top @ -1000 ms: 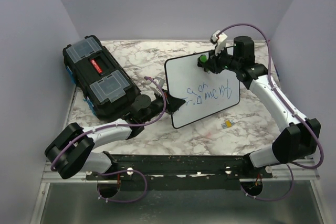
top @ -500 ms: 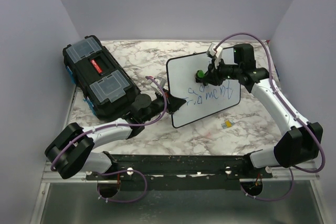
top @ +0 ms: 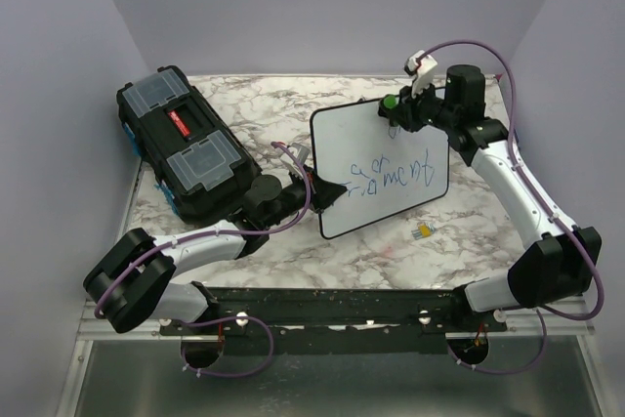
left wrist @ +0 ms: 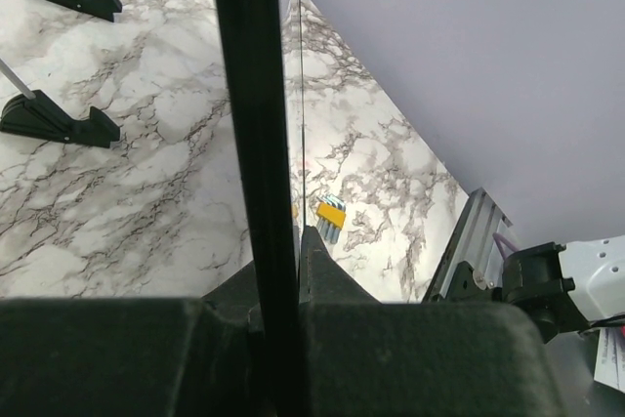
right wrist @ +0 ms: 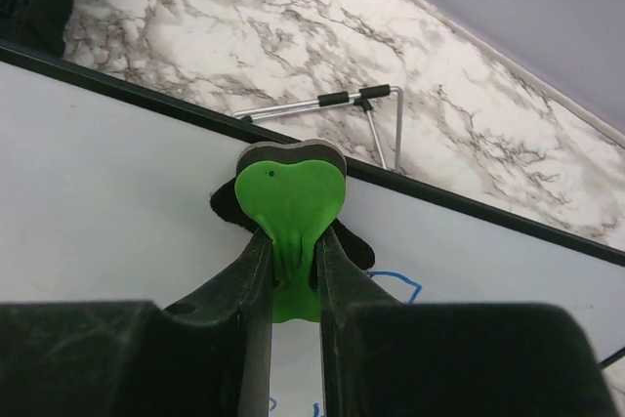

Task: Erase the whiteboard
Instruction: Erase the whiteboard at the center of the board.

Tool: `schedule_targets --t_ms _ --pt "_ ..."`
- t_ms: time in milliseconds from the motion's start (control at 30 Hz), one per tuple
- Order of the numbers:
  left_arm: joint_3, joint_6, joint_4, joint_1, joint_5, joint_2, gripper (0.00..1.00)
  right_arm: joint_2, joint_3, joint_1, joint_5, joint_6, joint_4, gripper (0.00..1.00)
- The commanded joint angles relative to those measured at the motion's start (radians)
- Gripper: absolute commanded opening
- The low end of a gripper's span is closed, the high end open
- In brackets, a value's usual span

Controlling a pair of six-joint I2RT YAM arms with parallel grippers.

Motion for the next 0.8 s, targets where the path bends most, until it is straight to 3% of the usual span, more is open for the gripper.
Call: schedule_targets --t_ms 0,233,333,767 --pt "0.026 0.03 0.13 -0.019 0.078 -0.044 0.0 0.005 -0.025 -0.022 0.052 -0.036 -0.027 0.01" --pt "0.026 0.034 0.13 -0.02 0.074 -0.043 0.0 -0.01 -0.08 -0.013 -0.351 -0.279 -0.273 0.01" --pt "0.028 0.033 0.133 -0.019 0.075 -0.039 0.0 -0.013 -0.094 0.006 -0.4 -0.333 -0.323 0.01" --pt "0.025 0.033 0.118 -0.02 0.073 -0.04 0.0 0.013 -0.004 -0.02 0.03 0.012 0.031 0.01"
